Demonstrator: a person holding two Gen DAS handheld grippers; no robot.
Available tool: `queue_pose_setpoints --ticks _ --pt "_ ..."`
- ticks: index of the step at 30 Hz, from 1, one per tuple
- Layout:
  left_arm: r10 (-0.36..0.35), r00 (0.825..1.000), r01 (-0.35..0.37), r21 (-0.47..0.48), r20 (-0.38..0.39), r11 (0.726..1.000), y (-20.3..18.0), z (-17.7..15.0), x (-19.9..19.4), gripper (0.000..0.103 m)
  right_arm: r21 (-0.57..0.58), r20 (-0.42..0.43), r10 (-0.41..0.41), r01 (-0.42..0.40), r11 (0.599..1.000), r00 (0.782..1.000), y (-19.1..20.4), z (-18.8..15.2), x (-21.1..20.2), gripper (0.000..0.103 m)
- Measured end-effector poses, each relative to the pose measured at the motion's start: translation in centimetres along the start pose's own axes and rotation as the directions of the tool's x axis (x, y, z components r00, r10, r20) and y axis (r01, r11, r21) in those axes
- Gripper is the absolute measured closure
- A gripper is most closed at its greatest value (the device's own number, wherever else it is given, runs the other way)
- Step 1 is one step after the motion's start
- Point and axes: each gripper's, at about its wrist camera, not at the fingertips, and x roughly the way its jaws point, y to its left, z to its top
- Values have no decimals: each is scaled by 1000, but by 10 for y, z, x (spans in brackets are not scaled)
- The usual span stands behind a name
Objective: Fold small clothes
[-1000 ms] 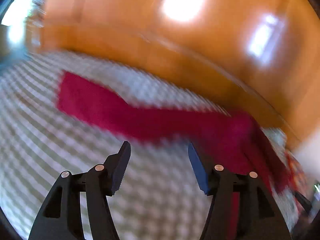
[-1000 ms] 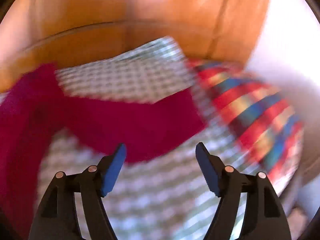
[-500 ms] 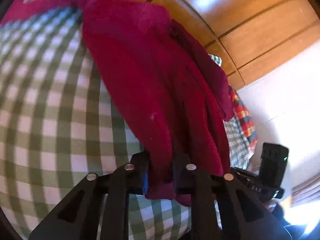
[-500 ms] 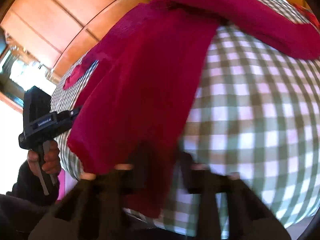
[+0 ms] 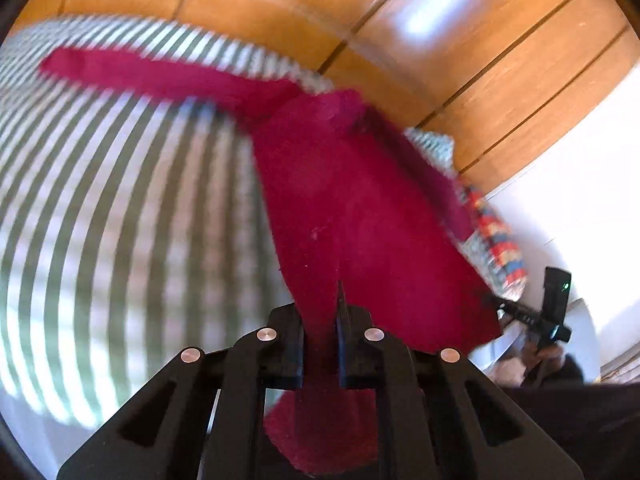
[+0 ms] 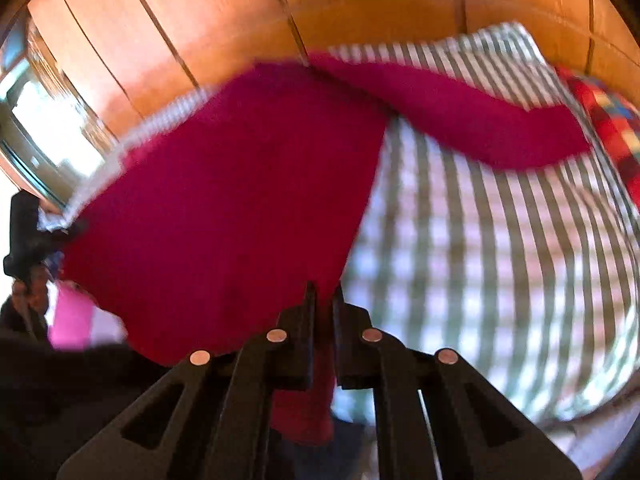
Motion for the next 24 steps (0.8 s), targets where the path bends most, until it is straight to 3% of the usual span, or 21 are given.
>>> queue_pose_setpoints --ticks 4,6,7,8,11,14,17,19,21,24 --pt "28 996 -35 -83 -89 996 29 -32 23 89 9 -100 -55 57 998 993 -9 -20 23 96" --pt "38 997 -46 -127 -66 991 39 -32 22 69 -3 -90 -62 62 998 994 -6 -12 18 90" --pt "31 999 -37 -162 -39 986 44 -29 17 63 -12 -77 -78 77 997 994 1 -7 18 65" --pt "20 1000 -21 -197 -3 980 49 -22 11 52 -26 -40 -114 113 993 993 6 1 10 33" --pt "59 995 -39 -222 86 974 61 3 0 48 -66 29 -131 133 989 991 14 20 6 31" --pt "97 990 -72 -210 107 975 60 31 7 48 -101 105 -123 133 986 987 41 48 11 29" --pt "183 977 -158 -204 110 966 56 56 26 48 -151 141 -81 102 983 987 75 76 38 26" --pt "250 964 -219 -265 89 939 72 81 42 48 -190 159 -96 126 974 983 90 85 59 24" --pt "240 966 -196 -330 98 924 87 97 49 48 -225 174 -101 139 964 980 109 98 75 24" --pt "279 949 -186 -454 146 871 117 124 45 39 -237 198 -114 161 958 974 122 115 98 24"
